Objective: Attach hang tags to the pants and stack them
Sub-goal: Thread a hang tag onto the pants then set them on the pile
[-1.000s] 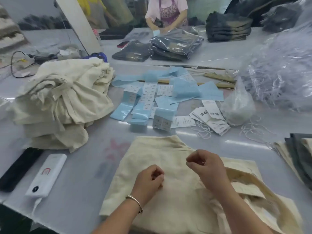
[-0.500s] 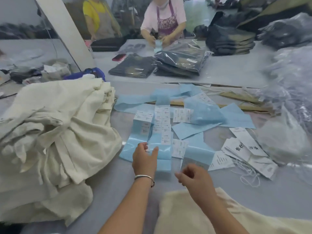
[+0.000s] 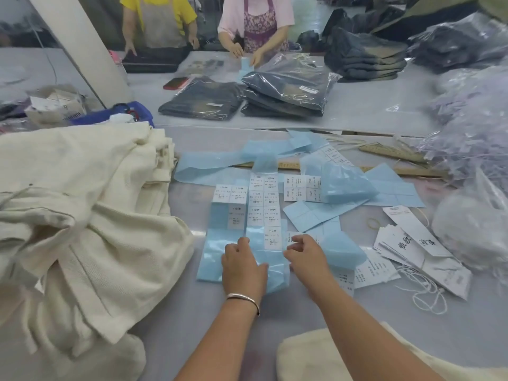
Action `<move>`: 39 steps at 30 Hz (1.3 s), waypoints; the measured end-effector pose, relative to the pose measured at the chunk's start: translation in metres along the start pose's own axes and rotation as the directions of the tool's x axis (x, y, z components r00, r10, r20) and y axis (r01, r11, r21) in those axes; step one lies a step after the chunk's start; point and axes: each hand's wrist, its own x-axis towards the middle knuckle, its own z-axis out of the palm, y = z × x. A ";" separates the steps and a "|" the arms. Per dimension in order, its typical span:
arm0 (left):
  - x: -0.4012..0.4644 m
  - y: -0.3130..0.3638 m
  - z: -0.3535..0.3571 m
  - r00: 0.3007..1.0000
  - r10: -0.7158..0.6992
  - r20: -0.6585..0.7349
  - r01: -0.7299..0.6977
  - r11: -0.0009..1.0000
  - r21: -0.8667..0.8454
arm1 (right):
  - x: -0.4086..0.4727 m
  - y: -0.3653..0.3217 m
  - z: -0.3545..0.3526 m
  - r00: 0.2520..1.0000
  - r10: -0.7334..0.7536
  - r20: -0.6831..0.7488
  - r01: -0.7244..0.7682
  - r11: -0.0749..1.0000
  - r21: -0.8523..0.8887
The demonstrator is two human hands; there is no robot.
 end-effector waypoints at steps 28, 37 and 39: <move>-0.032 -0.013 -0.060 0.860 0.163 -0.485 -0.324 0.906 -0.271 | -0.016 -0.025 -0.003 0.982 0.045 0.186 -0.126 0.884 0.451; -0.025 -0.002 -0.053 0.760 0.536 -0.368 -0.560 0.827 0.047 | -0.025 -0.028 0.008 0.989 -0.002 0.146 -0.075 0.851 0.519; -0.023 -0.007 -0.052 0.735 0.558 -0.385 -0.582 0.811 0.061 | -0.027 -0.028 0.007 0.988 -0.015 0.156 -0.067 0.860 0.506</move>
